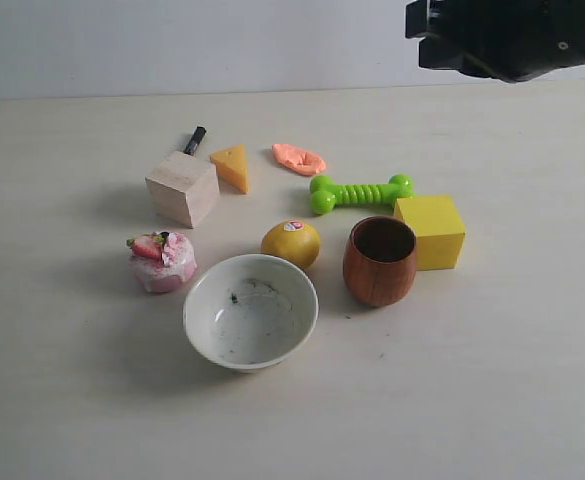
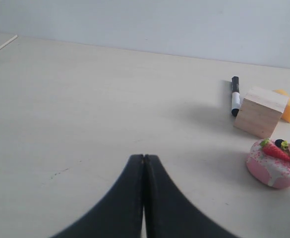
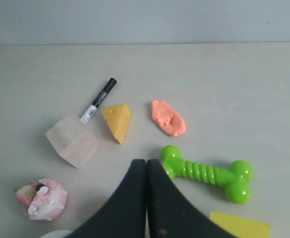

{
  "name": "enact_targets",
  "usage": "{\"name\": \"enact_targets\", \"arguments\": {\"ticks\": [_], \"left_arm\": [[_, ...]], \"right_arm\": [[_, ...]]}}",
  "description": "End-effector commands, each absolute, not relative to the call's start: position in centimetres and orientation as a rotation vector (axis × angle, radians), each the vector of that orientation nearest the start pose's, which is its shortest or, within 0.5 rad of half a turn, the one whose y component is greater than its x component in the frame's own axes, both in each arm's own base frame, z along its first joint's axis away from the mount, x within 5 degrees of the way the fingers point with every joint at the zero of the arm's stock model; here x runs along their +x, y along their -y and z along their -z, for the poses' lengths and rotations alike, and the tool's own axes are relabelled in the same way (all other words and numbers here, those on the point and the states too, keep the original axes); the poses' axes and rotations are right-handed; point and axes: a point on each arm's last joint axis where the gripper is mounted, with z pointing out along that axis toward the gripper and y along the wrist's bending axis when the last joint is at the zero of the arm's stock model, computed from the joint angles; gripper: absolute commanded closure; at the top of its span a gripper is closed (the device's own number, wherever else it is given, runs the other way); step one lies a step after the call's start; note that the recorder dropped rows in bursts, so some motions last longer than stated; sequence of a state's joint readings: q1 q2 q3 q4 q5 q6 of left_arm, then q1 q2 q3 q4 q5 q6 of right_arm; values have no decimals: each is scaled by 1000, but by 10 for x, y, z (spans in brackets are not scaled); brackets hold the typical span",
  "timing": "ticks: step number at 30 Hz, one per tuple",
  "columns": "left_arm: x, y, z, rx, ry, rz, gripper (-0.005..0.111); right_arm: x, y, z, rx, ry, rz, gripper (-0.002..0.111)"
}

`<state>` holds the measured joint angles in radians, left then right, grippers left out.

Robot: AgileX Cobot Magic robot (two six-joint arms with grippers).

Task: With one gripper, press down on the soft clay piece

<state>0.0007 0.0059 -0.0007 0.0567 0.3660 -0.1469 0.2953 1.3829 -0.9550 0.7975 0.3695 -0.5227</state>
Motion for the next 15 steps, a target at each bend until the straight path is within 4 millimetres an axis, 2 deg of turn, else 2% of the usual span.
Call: {"name": "enact_targets", "arguments": {"ticks": [1,8,15], "left_arm": [[53,-2,-181,-108,-1840,52,107],[53,-2,-181,-108,-1840,52,107],[53,-2,-181,-108,-1840,52,107]], "right_arm": [[261,-104,-312,-151,-2162,-643,108],[249,-98,-335,-137,-2050,-627,108],[239,-91,-349,-271,-1976,-495,108]]}}
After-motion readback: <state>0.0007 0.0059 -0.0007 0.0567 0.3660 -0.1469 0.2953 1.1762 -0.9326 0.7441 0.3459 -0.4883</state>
